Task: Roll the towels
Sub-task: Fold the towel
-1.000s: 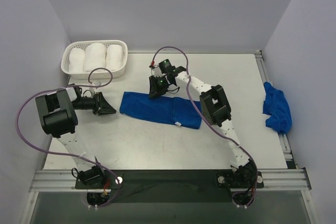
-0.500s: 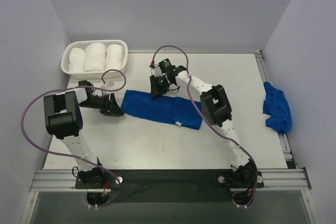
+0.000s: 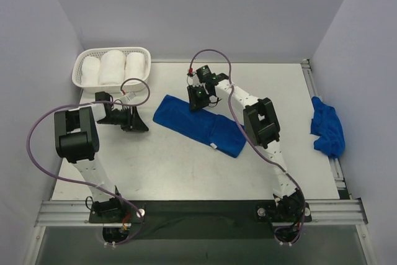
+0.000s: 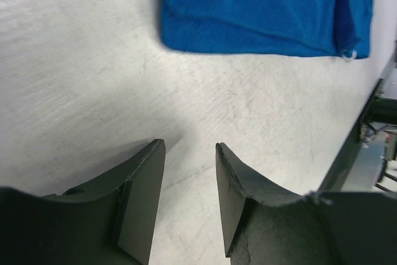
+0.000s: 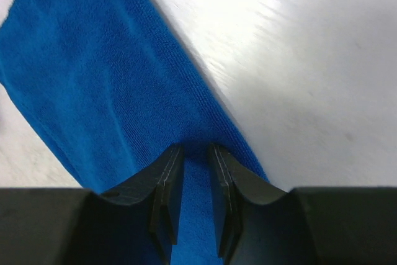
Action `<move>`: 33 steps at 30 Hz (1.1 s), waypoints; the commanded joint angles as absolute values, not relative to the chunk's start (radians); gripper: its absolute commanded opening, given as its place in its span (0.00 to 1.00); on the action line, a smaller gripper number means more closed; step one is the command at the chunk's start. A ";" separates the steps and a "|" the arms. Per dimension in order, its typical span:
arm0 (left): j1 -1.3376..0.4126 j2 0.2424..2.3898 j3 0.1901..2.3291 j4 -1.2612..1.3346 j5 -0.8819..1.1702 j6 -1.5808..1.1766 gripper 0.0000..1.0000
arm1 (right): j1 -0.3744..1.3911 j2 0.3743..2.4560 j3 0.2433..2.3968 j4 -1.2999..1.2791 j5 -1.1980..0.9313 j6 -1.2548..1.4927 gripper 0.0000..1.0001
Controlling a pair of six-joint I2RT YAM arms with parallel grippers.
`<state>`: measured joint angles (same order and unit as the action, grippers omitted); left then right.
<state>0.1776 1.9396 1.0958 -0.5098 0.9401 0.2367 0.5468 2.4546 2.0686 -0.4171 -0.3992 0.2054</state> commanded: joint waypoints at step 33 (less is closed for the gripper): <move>-0.348 2.159 1.592 -0.546 0.391 0.170 0.50 | 0.167 2.002 1.335 -0.796 -0.469 -0.046 0.05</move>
